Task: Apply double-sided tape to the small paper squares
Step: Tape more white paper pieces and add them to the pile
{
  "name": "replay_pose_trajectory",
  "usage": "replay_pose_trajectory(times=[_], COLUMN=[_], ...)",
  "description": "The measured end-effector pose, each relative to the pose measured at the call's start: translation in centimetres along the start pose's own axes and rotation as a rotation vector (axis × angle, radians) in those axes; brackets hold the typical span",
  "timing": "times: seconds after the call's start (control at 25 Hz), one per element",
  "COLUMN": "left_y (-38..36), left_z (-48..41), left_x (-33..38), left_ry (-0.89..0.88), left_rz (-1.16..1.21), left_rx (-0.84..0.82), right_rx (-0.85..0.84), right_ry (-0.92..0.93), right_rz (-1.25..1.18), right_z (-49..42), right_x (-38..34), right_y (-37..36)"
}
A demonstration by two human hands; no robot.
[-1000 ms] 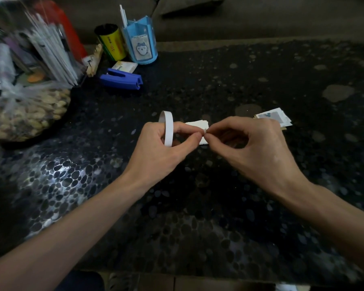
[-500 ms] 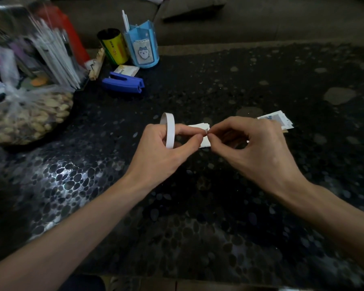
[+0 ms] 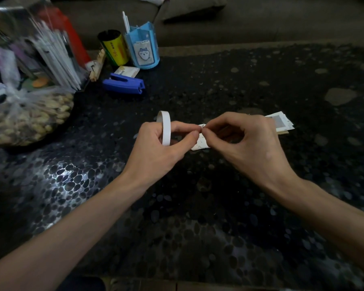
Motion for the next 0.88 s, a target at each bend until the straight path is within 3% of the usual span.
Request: replay_pose_trajectory(times=[0.88], left_y=[0.45], left_z=[-0.15], left_x=[0.35], left_ry=[-0.036], left_rz=[-0.086], left_rx=[0.002], right_rx=[-0.029], right_ry=[-0.048], right_rz=[-0.079], right_z=[-0.75], right_x=[0.29], right_y=[-0.10])
Point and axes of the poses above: each hand's wrist, its own z-axis away from the middle knuckle, its own y-axis out of the back of the hand, x = y × z, the point moved 4 cm from there along -z, towards the middle knuckle, and after that the axes turned 9 degrees about -z, right-handed, at the moved point
